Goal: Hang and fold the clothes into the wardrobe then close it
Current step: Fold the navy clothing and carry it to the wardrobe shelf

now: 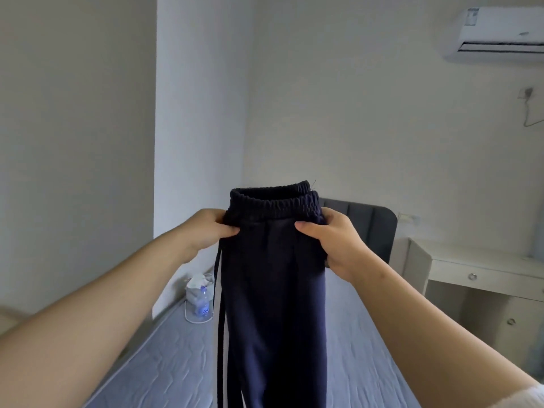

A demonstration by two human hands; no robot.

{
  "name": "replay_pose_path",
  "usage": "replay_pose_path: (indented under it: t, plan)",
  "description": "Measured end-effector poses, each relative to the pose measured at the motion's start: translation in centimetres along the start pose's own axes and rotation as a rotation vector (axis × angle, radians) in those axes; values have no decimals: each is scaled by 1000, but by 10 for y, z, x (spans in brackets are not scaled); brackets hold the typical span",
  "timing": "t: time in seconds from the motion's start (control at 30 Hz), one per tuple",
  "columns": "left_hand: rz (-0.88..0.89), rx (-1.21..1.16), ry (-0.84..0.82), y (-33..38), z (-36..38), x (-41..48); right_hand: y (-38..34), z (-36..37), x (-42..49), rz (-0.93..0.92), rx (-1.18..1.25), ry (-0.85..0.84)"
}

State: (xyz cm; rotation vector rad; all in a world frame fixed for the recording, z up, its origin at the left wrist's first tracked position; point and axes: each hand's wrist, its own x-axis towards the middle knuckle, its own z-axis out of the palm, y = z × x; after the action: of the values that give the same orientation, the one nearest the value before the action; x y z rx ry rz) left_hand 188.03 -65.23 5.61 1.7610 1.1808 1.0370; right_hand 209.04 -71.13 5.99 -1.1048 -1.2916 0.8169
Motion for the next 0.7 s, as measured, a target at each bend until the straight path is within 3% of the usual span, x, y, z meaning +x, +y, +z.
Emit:
replay_pose_path:
  t: [0.13, 0.23, 0.3, 0.37, 0.43, 0.57, 0.7]
  plan:
    - [98, 197, 224, -10, -48, 18, -9, 45, 21, -102, -375, 219]
    - [123, 103, 352, -7, -88, 33, -20, 95, 43, -174, -426, 330]
    - [73, -140, 285, -2, -114, 43, -32, 127, 60, -181, -297, 341]
    - [-1, -361, 95, 2, -140, 47, -43, 154, 75, -130, -112, 330]
    - [-20, -393, -34, -1, -164, 51, -47, 169, 84, -76, -50, 359]
    - [93, -233, 75, -15, -201, 64, -46, 184, 91, -96, -23, 389]
    - [167, -511, -62, -23, -216, 70, -55, 187, 92, -51, 179, 247]
